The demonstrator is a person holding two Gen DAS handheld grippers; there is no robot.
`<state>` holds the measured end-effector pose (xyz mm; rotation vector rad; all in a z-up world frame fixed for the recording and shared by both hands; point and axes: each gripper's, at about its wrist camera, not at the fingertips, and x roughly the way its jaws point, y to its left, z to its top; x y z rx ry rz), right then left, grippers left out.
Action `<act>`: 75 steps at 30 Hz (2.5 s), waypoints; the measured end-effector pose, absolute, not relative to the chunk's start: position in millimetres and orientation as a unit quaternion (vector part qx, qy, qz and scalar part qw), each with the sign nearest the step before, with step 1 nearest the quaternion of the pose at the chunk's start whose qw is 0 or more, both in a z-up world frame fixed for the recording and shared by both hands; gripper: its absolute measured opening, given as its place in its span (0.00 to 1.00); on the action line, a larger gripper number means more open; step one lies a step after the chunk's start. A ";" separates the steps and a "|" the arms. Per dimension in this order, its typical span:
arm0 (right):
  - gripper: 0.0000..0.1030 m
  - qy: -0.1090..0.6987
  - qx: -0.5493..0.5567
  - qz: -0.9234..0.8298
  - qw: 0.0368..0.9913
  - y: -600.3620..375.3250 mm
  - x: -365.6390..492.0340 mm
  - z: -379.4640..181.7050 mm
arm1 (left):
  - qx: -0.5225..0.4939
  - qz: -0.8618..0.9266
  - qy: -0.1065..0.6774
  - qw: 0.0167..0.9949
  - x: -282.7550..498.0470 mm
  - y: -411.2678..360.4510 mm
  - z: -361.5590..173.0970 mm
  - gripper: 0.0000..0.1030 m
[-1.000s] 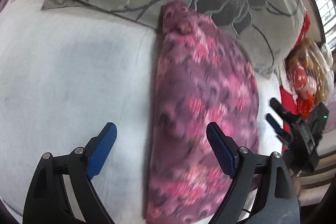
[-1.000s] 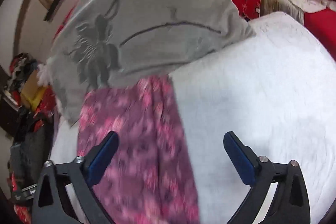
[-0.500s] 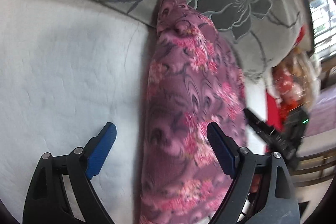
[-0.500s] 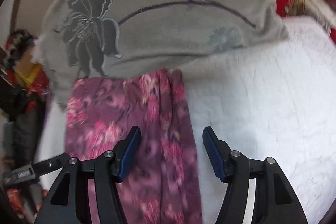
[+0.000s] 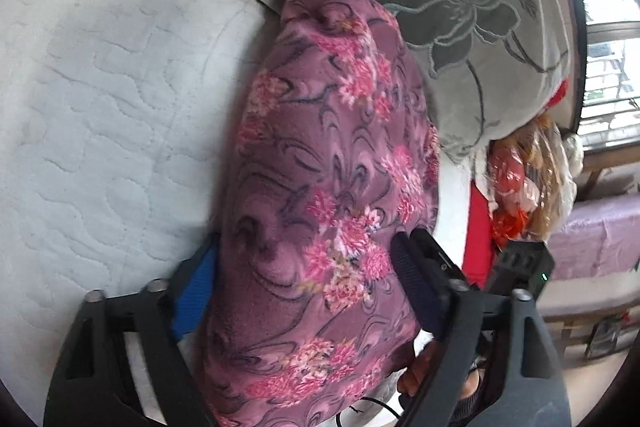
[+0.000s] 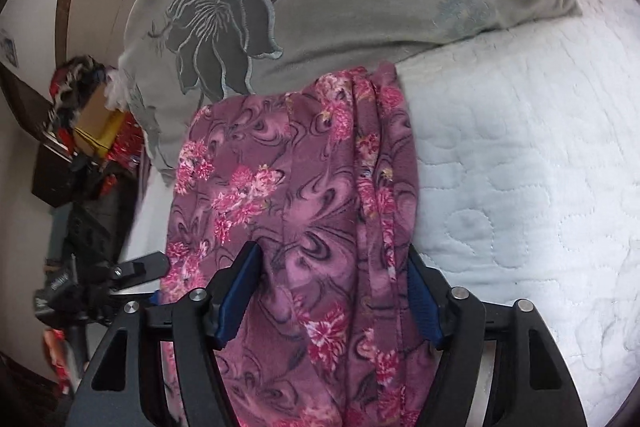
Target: Fold small clothes
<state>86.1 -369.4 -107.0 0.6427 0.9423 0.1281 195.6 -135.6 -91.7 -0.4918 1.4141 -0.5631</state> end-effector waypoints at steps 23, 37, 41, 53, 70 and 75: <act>0.29 0.409 0.214 -0.044 0.886 -318.5 45.8 -42.8 | -0.132 -0.225 0.582 0.770 161.6 -62.2 -25.6 0.06; 0.71 0.408 0.408 -0.003 0.816 -385.1 61.2 -116.7 | -0.256 -0.289 0.655 0.649 199.9 -90.0 -99.1 0.54; 0.72 0.404 0.401 0.028 0.822 -382.6 71.9 -116.2 | -0.249 -0.291 0.644 0.663 198.6 -106.4 -93.5 0.59; 0.34 0.401 0.251 0.005 0.881 -331.7 67.5 -62.9 | -0.162 -0.265 0.598 0.739 171.0 -106.6 -49.5 0.22; 0.33 0.387 0.240 0.069 0.888 -233.8 35.9 -22.4 | -0.148 -0.215 0.558 0.788 123.8 -13.2 -9.6 0.22; 0.34 0.408 0.238 0.078 0.878 -214.6 36.6 -35.3 | -0.152 -0.199 0.573 0.780 117.7 4.1 -30.1 0.23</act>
